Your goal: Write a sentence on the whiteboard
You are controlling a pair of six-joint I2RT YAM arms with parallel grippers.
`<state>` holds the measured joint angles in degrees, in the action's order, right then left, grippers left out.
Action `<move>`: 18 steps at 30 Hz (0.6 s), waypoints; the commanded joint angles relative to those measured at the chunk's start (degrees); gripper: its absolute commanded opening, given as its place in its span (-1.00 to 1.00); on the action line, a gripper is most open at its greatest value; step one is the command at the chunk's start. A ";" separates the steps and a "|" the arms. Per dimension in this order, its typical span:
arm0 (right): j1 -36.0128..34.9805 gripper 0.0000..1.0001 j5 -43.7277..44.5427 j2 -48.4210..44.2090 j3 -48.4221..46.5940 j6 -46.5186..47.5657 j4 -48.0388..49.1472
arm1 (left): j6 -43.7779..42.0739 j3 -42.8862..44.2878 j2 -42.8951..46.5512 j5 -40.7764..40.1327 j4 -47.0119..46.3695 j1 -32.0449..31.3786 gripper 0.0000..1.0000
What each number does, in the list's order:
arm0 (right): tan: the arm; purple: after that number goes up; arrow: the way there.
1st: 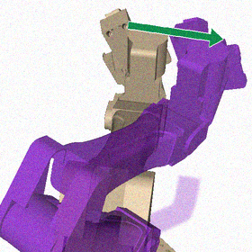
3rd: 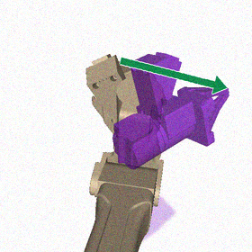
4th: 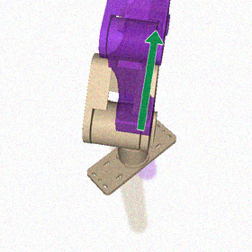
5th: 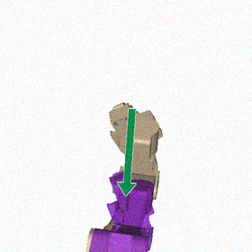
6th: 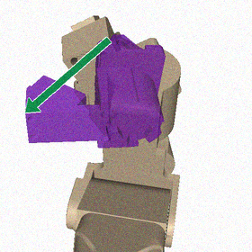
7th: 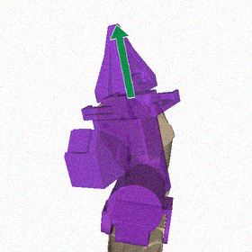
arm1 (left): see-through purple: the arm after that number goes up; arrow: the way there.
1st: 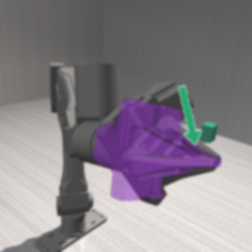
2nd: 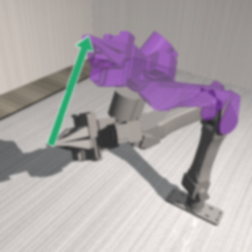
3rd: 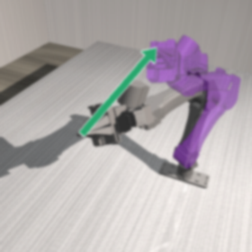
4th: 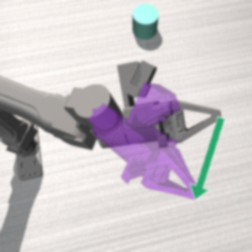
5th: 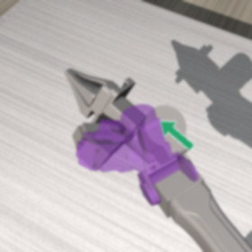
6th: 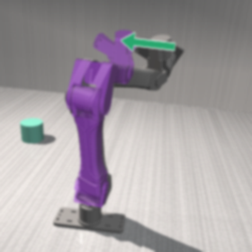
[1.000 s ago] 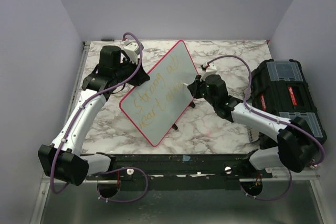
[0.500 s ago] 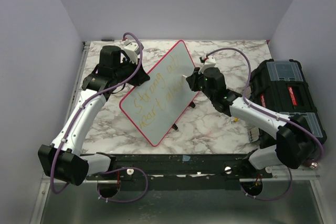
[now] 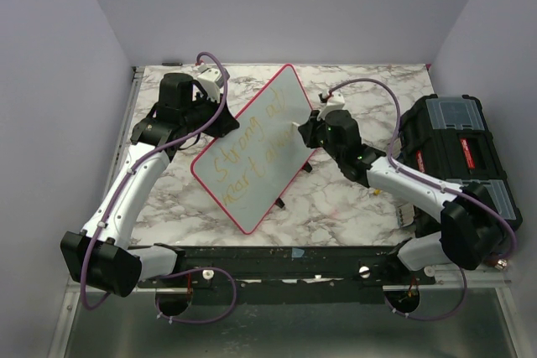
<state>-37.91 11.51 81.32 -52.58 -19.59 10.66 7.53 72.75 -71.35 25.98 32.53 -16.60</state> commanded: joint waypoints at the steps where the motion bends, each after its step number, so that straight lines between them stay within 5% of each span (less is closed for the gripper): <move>1: -0.28 -0.99 -1.15 -0.21 3.43 -1.04 0.17 | -4.46 0.56 0.86 -2.60 1.52 -0.54 -1.00; 18: -0.32 -0.99 -2.93 -2.13 11.41 -3.06 1.43 | -4.50 0.55 1.03 -2.52 1.57 -0.62 -1.00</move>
<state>-37.91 11.46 79.55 -42.74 -21.19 11.05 7.55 72.75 -71.31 25.43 33.04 -16.60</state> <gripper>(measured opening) 0.117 0.089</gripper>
